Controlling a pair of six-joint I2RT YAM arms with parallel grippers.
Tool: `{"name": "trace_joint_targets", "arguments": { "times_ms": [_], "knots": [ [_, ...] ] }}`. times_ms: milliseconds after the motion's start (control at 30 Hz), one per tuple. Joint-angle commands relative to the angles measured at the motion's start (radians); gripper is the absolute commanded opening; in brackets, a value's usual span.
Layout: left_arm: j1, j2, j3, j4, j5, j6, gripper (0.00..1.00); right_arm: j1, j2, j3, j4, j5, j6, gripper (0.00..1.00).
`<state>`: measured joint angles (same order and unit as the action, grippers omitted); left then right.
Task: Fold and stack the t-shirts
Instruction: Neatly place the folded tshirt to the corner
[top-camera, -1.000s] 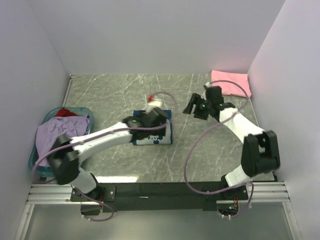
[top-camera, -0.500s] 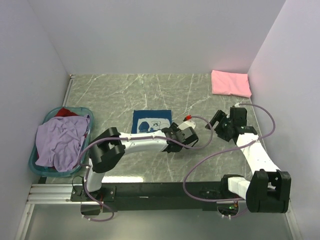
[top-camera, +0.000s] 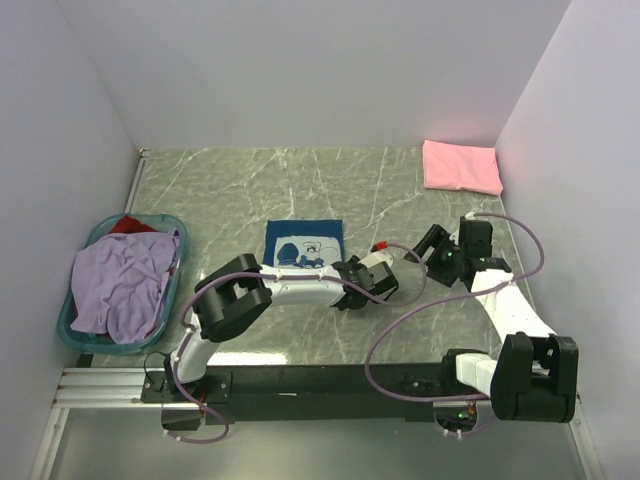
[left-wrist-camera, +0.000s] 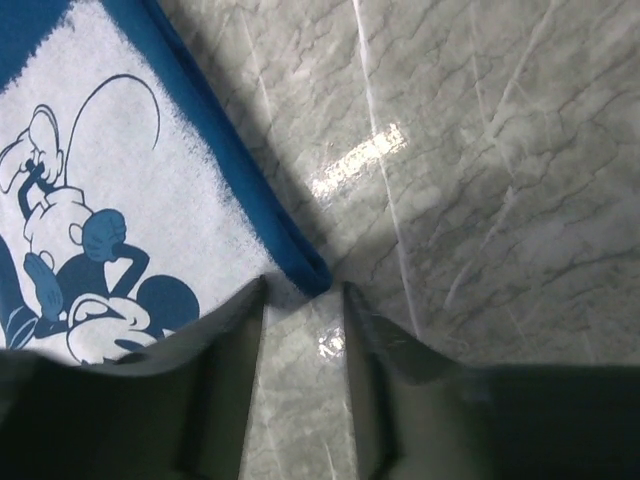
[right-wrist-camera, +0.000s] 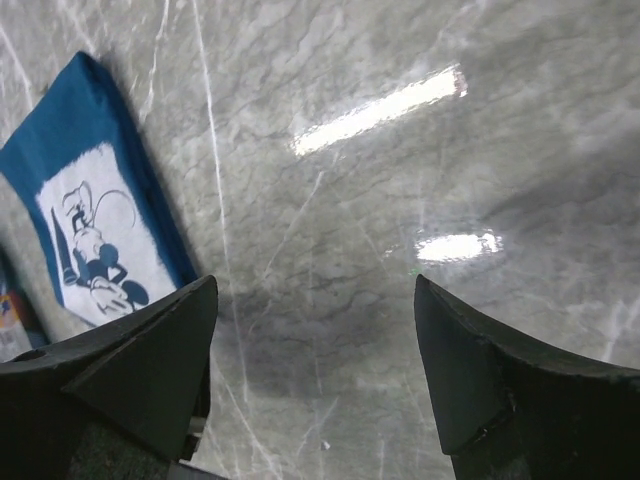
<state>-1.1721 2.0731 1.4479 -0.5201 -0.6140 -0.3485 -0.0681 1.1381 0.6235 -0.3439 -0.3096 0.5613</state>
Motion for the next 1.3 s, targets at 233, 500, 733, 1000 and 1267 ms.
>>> {"name": "trace_joint_targets", "arguments": {
  "times_ms": [233,500,733,1000,1267],
  "knots": [
    [0.022,0.012,-0.032,0.055,-0.021,0.032,0.12,-0.006,0.028,-0.044,0.147,-0.146,0.009,0.85],
    [0.023,-0.149,-0.107,0.118,0.040,0.036,0.01,0.027,0.120,-0.091,0.331,-0.320,0.147,0.84],
    [0.029,-0.238,-0.130,0.127,0.072,0.023,0.01,0.177,0.363,-0.101,0.757,-0.404,0.392,0.85],
    [0.042,-0.249,-0.126,0.126,0.086,0.010,0.01,0.309,0.707,0.010,1.065,-0.415,0.644,0.85],
    [0.055,-0.255,-0.116,0.134,0.102,-0.003,0.01,0.421,0.782,0.130,0.889,-0.359,0.557,0.77]
  ]
}}
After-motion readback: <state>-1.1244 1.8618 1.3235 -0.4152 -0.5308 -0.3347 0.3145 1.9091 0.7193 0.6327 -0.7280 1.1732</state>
